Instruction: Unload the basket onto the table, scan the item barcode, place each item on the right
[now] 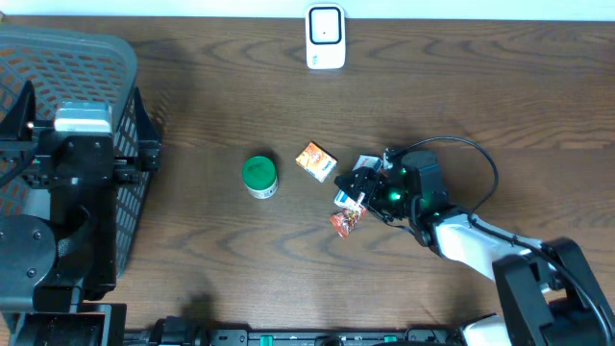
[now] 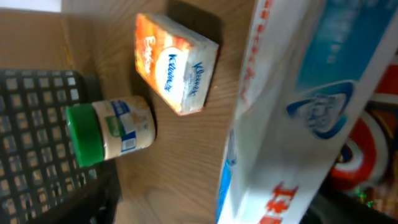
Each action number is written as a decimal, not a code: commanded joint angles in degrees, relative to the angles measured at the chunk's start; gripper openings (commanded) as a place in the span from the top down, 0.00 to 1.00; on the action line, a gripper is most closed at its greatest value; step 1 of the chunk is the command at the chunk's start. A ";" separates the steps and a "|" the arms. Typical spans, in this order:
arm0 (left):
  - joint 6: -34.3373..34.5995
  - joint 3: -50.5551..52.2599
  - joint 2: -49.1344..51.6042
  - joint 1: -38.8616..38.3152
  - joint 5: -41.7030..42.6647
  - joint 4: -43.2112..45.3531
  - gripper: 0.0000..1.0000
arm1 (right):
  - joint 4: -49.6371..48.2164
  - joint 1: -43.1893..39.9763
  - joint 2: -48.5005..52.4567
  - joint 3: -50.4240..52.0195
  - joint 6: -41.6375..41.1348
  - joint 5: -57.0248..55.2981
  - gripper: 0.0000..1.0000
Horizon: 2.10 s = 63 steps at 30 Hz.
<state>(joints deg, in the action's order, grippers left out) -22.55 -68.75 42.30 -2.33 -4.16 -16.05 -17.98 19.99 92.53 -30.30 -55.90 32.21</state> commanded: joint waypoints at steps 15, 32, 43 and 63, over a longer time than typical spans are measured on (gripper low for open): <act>-0.35 0.28 -0.15 0.33 0.70 0.33 0.02 | 2.71 0.20 3.80 0.76 5.55 -3.21 0.71; -0.33 0.28 -0.15 0.33 0.70 0.09 0.02 | -5.31 -12.52 3.67 0.74 11.80 45.07 0.81; -0.31 0.28 -0.13 0.33 0.72 -0.79 0.01 | -8.17 -13.53 3.56 0.96 6.12 57.27 0.91; -0.28 0.28 -0.07 0.33 0.74 -21.03 0.02 | -8.02 -13.68 3.58 1.18 -38.51 57.27 0.98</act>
<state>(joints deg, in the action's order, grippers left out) -22.55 -68.69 42.37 -2.33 -4.16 -35.81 -25.98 6.76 95.96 -29.50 -82.26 87.99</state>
